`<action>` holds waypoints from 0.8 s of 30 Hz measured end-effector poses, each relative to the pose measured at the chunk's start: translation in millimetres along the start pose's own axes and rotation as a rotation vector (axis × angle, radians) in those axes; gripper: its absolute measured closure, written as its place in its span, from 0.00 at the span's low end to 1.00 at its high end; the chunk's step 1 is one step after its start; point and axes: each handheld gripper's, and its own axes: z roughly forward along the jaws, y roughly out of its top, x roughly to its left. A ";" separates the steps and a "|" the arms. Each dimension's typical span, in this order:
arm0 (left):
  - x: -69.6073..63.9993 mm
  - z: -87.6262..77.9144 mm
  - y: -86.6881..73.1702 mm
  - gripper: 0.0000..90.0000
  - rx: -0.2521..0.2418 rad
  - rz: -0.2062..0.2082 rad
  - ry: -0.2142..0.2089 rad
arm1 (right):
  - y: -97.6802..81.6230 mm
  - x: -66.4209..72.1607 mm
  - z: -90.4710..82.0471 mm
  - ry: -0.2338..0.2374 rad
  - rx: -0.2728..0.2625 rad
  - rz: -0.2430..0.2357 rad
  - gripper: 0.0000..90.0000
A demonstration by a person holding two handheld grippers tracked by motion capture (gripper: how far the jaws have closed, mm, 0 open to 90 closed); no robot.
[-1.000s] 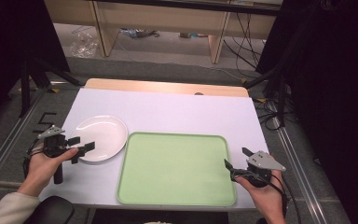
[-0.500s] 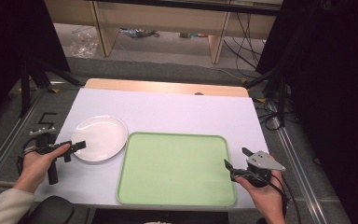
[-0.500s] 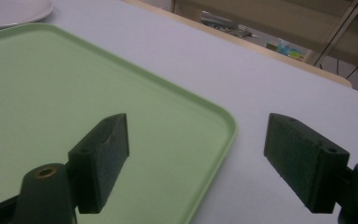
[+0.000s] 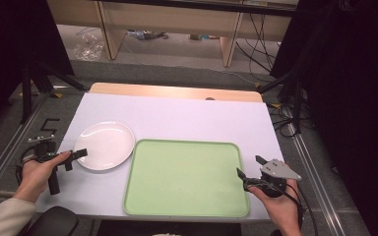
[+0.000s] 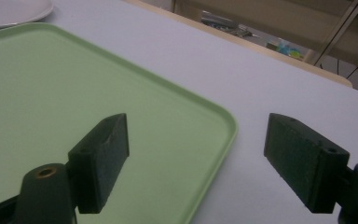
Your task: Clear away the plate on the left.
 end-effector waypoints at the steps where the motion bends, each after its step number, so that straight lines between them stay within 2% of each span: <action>1: 0.7 0.2 -0.4 0.32 0.005 -0.006 0.005 | 0.0 0.0 0.0 0.000 0.000 0.000 0.25; 2: 2.1 0.9 -1.5 0.32 0.015 -0.038 0.008 | 0.1 0.0 -0.2 0.000 0.000 0.001 0.25; 11: 7.0 2.8 -3.6 0.38 0.048 -0.073 0.004 | 0.0 -0.2 -0.1 0.000 0.000 0.000 0.25; 12: 7.1 2.7 -3.5 0.42 0.049 -0.081 0.003 | 0.0 -0.3 -0.1 0.000 -0.001 0.001 0.25; 16: 9.3 2.8 -3.2 0.44 0.048 -0.103 -0.007 | 0.0 -0.1 0.0 0.001 0.001 0.000 0.25; 17: 10.2 3.0 -3.4 0.46 0.045 -0.119 -0.013 | 0.0 -0.1 0.0 0.001 0.001 0.000 0.25; 24: 11.0 4.1 -3.5 0.52 0.051 -0.151 -0.036 | -0.3 0.2 0.4 0.002 0.008 -0.002 0.25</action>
